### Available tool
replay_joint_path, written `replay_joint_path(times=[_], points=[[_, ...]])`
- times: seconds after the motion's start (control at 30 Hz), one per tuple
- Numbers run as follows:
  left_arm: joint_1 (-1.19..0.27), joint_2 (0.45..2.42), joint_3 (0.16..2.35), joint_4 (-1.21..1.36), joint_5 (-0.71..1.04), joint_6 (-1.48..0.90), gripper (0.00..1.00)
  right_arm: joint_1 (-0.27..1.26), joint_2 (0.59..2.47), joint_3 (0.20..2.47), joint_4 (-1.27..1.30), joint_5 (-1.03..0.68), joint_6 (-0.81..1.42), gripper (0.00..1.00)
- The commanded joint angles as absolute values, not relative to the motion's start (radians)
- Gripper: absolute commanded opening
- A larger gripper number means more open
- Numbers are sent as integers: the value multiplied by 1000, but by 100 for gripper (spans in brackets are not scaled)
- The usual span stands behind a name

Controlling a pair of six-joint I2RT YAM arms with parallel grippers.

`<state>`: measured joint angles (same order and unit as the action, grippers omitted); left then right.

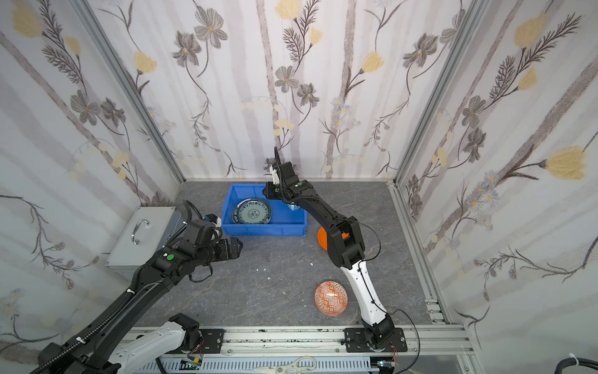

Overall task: Place the mixed dishes into the plastic bin
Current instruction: 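Move the right gripper to the orange plate rim while the left gripper reaches toward it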

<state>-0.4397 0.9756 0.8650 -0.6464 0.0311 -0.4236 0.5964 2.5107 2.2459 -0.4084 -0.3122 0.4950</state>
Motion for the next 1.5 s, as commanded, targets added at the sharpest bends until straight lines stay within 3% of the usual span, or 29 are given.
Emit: replay_joint_path(times=[0.0, 0.2, 0.37, 0.6, 0.77, 0.93, 1.47], points=[[-440, 990, 889, -613, 70, -446, 98, 590, 2394, 2186, -388, -274, 464, 25], [-494, 1101, 959, -540, 152, -471, 87, 514, 2073, 1813, -328, -188, 441, 25], [-642, 1292, 1127, -533, 105, -431, 88, 378, 1792, 1387, -220, -153, 468, 27], [-791, 1663, 1441, -538, 126, -374, 90, 184, 1572, 1009, -163, -170, 479, 28], [-856, 1936, 1721, -605, 158, -351, 90, 110, 1522, 869, -131, -204, 477, 27], [-896, 2111, 1888, -640, 191, -353, 80, 56, 1516, 764, -89, -217, 469, 27], [-902, 2279, 1953, -654, 159, -361, 64, 10, 1632, 682, 16, -279, 457, 27]])
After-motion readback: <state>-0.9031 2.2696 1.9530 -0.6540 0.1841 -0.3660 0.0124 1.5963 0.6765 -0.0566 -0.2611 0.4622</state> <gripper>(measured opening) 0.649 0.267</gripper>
